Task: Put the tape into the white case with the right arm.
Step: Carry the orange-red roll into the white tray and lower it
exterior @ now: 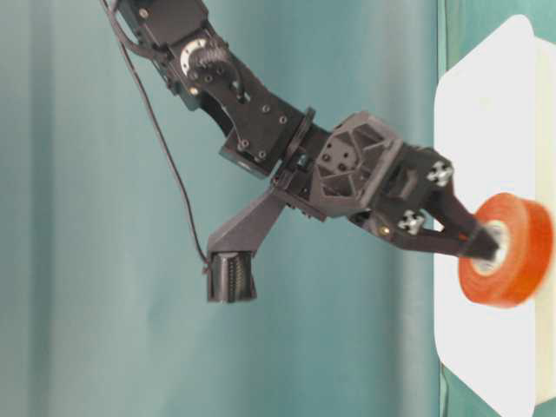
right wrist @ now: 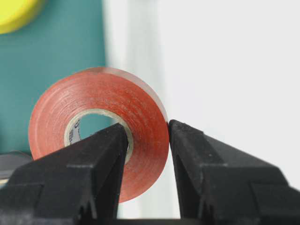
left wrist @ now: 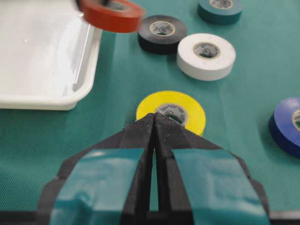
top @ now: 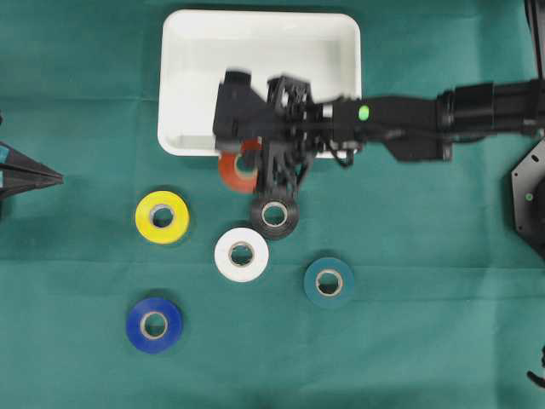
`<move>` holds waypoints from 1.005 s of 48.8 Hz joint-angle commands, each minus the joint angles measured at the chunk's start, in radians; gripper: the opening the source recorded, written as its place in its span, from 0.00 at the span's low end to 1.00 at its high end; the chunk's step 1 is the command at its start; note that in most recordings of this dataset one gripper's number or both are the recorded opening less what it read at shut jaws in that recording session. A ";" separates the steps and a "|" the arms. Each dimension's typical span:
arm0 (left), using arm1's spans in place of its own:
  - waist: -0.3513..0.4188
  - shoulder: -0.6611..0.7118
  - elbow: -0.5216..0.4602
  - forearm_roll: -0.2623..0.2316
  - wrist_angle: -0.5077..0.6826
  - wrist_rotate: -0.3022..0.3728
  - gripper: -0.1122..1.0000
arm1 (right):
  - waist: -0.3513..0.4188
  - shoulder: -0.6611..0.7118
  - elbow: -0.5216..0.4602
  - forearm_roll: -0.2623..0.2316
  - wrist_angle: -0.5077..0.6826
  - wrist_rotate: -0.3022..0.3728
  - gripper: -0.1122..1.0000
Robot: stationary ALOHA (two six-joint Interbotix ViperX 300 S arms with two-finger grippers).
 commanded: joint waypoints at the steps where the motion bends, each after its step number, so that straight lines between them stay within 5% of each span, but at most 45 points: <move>1: 0.002 0.009 -0.011 -0.002 -0.008 0.000 0.10 | -0.041 -0.052 -0.026 -0.028 -0.008 -0.002 0.12; 23: 0.002 0.009 -0.011 -0.002 -0.008 0.000 0.10 | -0.147 -0.054 0.008 -0.054 -0.032 -0.002 0.12; 49: 0.002 0.009 -0.011 -0.002 -0.008 0.000 0.10 | -0.170 -0.183 0.236 -0.054 -0.078 0.000 0.12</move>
